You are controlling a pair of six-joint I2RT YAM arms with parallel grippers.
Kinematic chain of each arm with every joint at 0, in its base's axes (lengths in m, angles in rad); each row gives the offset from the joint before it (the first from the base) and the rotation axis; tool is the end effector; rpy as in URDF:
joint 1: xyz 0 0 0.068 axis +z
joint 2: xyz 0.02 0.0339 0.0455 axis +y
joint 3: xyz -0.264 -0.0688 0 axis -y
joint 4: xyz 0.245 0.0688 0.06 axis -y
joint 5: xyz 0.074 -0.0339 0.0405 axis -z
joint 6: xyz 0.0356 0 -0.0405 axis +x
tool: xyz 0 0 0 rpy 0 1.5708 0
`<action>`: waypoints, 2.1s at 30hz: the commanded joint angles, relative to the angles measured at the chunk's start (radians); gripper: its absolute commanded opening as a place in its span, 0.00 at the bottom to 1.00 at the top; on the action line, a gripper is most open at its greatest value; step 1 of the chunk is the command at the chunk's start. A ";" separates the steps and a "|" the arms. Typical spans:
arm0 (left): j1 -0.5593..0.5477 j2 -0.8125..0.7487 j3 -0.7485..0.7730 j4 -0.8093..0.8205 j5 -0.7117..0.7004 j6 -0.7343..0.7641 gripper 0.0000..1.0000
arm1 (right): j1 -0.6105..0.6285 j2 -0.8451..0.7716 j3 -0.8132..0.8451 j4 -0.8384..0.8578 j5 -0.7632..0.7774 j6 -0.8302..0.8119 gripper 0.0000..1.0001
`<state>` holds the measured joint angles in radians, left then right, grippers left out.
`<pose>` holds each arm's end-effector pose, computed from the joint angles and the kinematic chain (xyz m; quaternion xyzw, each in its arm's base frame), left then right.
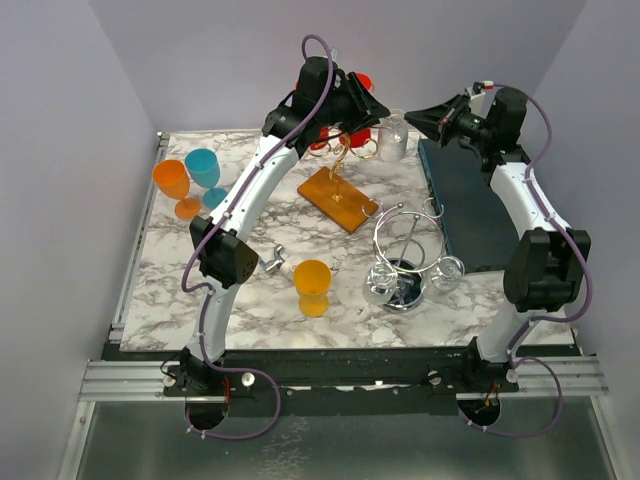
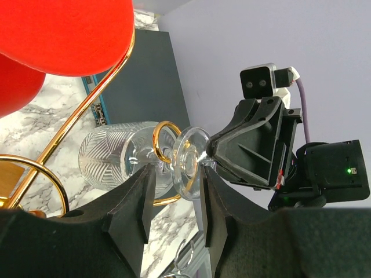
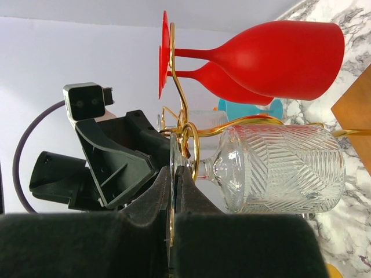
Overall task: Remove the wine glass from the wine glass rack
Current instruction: Pick up the wine glass from the wine rack.
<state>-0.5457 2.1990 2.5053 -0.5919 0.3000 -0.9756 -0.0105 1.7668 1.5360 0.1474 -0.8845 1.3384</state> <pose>0.4170 -0.2655 0.4278 -0.0813 0.7924 -0.4952 0.3468 0.4201 0.0231 0.3668 0.1891 0.7005 0.6251 0.2878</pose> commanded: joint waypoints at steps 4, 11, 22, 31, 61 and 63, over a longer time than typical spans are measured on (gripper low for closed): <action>-0.008 -0.031 0.005 0.002 0.021 0.008 0.43 | -0.009 -0.054 -0.007 0.116 -0.061 0.050 0.01; -0.008 -0.034 0.004 0.002 0.023 0.008 0.43 | -0.009 -0.041 0.007 0.131 -0.077 0.069 0.01; -0.008 -0.041 0.006 0.001 0.025 0.005 0.43 | -0.007 -0.034 0.015 0.115 -0.091 0.059 0.01; -0.008 -0.056 -0.001 0.001 0.024 0.005 0.43 | 0.010 -0.016 0.049 0.087 -0.093 0.042 0.01; -0.005 -0.074 -0.020 0.005 0.022 0.003 0.43 | 0.055 0.059 0.127 0.069 -0.083 0.040 0.01; -0.003 -0.077 -0.020 0.006 0.023 0.000 0.43 | 0.056 0.065 0.134 0.069 -0.083 0.041 0.01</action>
<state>-0.5457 2.1761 2.4886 -0.5919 0.3038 -0.9760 0.0383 1.8160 1.6157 0.1848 -0.9413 1.3785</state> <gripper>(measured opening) 0.429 0.022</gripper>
